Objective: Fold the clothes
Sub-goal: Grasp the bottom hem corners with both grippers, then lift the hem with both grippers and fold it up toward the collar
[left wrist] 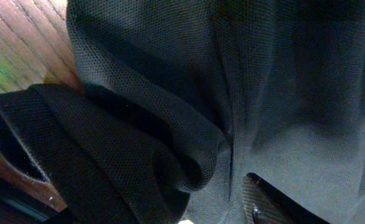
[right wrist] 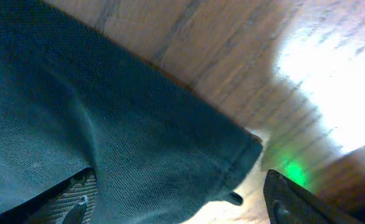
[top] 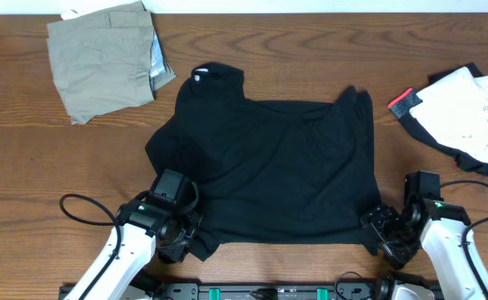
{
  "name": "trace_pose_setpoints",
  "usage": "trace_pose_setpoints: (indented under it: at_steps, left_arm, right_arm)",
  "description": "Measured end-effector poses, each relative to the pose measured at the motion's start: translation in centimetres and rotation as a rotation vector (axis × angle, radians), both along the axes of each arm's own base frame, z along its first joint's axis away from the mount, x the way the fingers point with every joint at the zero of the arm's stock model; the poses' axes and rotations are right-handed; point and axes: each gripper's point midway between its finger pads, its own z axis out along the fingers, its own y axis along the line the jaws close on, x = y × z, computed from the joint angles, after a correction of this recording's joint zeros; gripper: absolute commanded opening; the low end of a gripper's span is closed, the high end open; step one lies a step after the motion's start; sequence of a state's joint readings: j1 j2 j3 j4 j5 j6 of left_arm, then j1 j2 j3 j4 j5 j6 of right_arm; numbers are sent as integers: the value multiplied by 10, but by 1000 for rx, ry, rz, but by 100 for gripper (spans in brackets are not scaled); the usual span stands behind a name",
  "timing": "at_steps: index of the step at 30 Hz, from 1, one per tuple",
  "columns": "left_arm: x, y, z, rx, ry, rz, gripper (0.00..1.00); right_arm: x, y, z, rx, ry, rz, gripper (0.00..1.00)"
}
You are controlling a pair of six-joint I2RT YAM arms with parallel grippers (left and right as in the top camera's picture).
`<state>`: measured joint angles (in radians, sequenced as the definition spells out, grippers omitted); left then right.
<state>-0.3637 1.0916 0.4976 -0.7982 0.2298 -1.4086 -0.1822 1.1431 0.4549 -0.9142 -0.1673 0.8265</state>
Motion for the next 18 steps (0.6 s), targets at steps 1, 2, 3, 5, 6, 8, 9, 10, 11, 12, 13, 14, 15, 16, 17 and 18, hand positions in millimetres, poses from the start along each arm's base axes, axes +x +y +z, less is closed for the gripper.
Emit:
trace_pose_setpoints:
  at_steps: [1,2,3,5,6,8,9,10,11,12,13,14,15,16,17,18]
  left_arm:
    - [0,0,0,0,0,0,62]
    - [0,0,0,0,0,-1,62]
    - [0,0,0,0,0,-2,62]
    - [0,0,0,0,-1,-3,62]
    - [0,0,0,0,-1,-3,62]
    - [0,0,0,0,-1,-3,63]
    - [0,0,0,0,-1,-3,62]
    - [0,0,0,0,-1,-3,62]
    - [0,0,0,0,-1,-3,62]
    - [0,0,0,0,-1,-3,62]
    - [0,0,0,0,-1,-3,61]
    - [0,0,0,0,-2,-4,58]
    - [0,0,0,0,-2,-6,55]
    - [0,0,0,0,-4,-12,51]
    - [0,0,0,0,-5,-17,45]
    - [1,0,0,0,-6,-21,38]
  right_arm:
    - [1,0,0,1,-2,-1,74]
    - [1,0,-1,3,-2,-2,72]
    - [1,1,-1,5,1,-5,70]
    - [2,1,-2,9,4,-5,63]
    - [2,1,-3,10,5,-6,59]
    - [4,2,-5,14,-1,-6,50]
    - [3,2,-6,16,0,-6,46]
    - [3,2,-7,16,6,-9,40]
    - [3,2,-7,16,5,-8,36]
    - [3,2,-7,18,4,-11,30]
    - [4,2,-7,19,2,-9,24]
    - [5,2,-8,19,0,-10,18]
    - [5,2,-8,19,-1,-13,11]
    - [6,3,-8,21,-4,-10,4]
    - [6,3,-8,21,-7,-10,1]
    - [7,3,-8,21,-8,-13,1]
